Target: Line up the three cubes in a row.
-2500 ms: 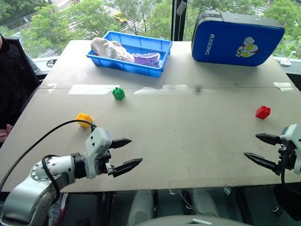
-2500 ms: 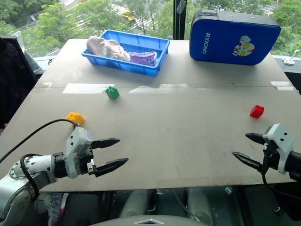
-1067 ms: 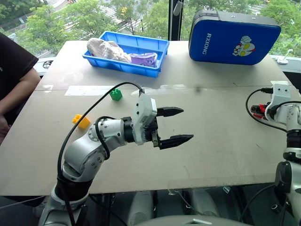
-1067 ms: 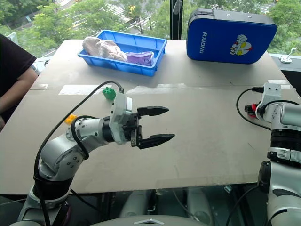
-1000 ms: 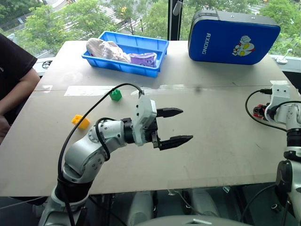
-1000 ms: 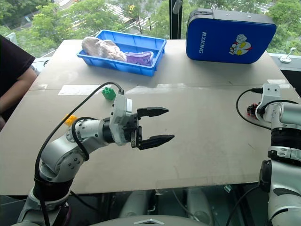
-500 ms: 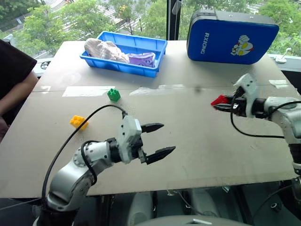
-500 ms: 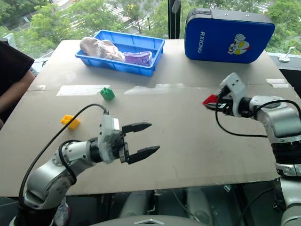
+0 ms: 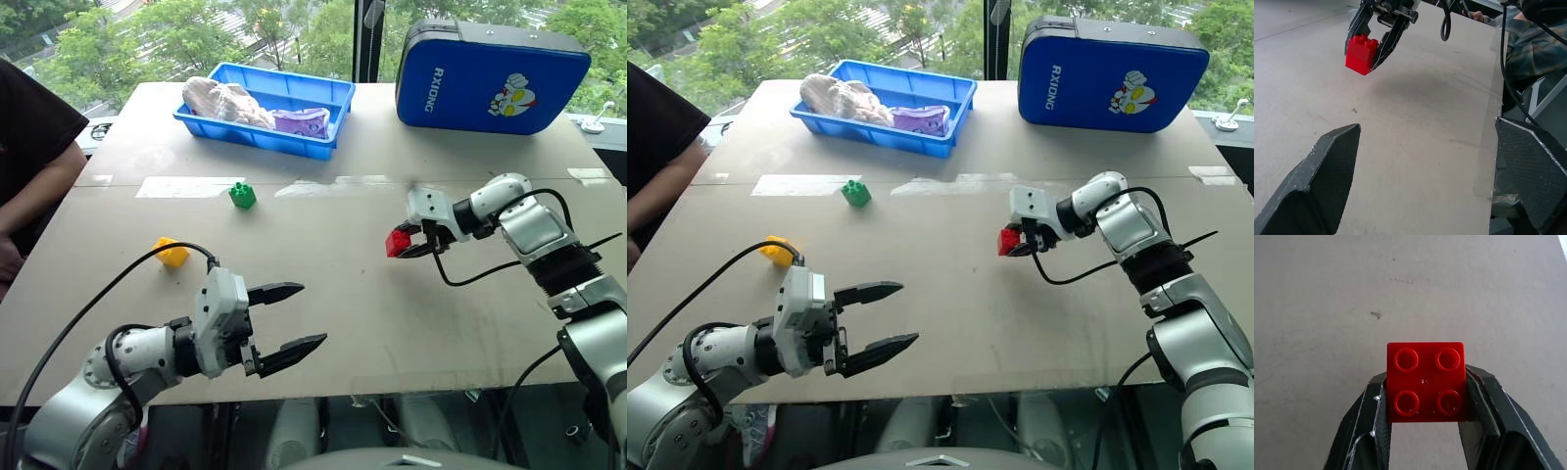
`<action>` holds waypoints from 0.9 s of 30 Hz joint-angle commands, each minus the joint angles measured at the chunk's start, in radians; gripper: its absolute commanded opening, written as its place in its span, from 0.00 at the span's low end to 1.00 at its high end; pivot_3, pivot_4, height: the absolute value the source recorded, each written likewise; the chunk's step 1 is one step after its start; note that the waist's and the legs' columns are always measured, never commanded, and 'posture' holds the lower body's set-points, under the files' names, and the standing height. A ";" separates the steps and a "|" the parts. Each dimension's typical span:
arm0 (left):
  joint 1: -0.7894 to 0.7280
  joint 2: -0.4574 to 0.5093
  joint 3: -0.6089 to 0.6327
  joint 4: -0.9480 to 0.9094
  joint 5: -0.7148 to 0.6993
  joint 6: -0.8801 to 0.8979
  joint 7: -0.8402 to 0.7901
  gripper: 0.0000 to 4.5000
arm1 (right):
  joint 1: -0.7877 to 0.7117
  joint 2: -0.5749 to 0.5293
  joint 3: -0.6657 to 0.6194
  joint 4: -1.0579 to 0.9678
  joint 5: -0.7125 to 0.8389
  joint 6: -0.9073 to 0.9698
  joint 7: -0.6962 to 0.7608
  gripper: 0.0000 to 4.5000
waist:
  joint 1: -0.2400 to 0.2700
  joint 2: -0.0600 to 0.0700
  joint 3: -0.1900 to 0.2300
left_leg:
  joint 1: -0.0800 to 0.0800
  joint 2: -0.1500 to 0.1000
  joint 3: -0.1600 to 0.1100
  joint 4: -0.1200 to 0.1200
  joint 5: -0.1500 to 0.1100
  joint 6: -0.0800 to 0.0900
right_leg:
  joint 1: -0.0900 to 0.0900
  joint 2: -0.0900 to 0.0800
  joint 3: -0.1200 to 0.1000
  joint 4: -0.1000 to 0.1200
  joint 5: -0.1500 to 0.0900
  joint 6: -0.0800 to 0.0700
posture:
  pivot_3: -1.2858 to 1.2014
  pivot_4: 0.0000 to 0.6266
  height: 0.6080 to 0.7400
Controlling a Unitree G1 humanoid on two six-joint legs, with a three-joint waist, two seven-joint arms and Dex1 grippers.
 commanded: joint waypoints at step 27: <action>0.016 0.003 0.011 -0.027 0.008 -0.022 0.032 1.00 | -0.044 0.051 -0.062 0.109 -0.088 -0.042 0.024 0.70 | -0.003 0.001 0.000 | 0.001 0.000 0.001 0.000 0.000 0.000 | 0.000 0.000 0.000 0.001 0.000 0.000 | 0.52 0.24 1.00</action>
